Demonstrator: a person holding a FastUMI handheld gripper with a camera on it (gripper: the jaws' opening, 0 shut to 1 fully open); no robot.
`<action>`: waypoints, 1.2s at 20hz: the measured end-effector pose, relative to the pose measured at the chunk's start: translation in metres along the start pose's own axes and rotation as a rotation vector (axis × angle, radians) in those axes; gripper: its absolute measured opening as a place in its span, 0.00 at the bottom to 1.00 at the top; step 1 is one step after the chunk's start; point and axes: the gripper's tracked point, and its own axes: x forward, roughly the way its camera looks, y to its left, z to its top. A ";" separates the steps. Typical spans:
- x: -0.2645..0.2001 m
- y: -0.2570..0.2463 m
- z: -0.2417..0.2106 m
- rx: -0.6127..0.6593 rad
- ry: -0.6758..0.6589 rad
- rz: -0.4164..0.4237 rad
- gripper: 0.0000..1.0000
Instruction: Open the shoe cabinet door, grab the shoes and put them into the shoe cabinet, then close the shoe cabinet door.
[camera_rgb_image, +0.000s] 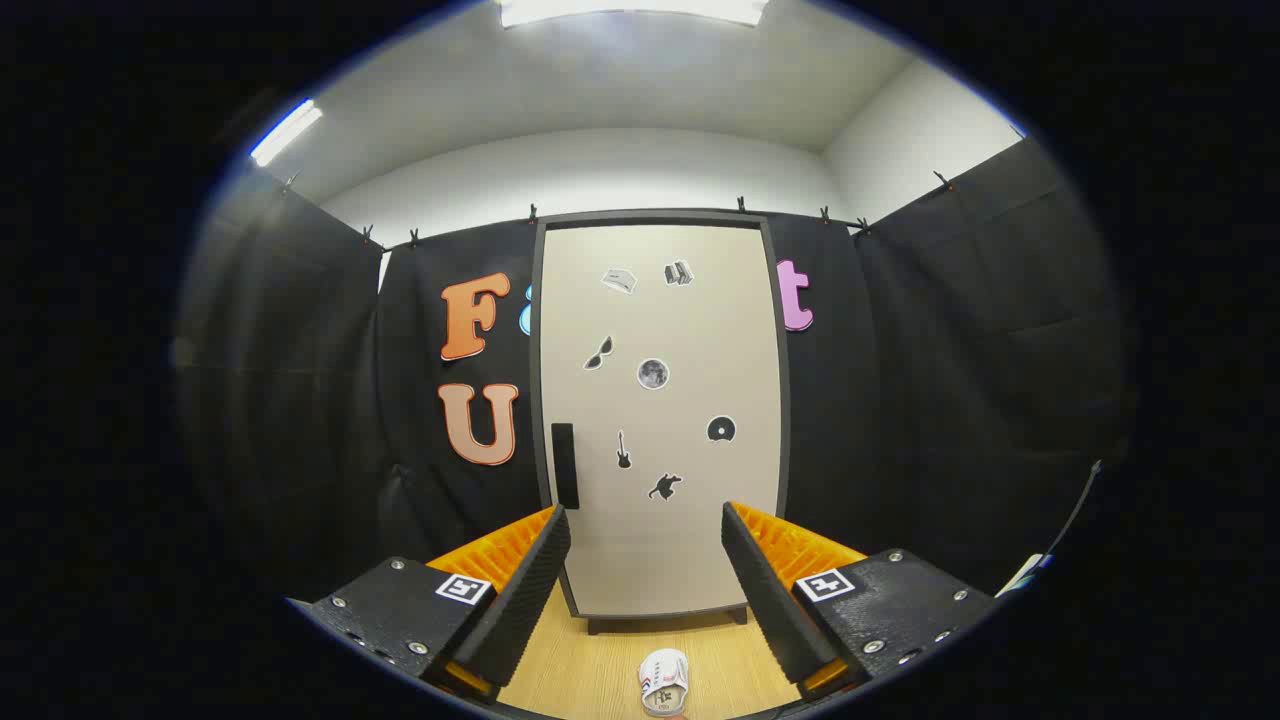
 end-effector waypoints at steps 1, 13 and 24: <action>0.000 0.000 -0.001 -0.004 0.001 -0.002 0.95; 0.001 -0.001 -0.004 -0.001 0.015 -0.006 0.95; 0.010 0.005 -0.007 -0.003 0.026 0.010 0.95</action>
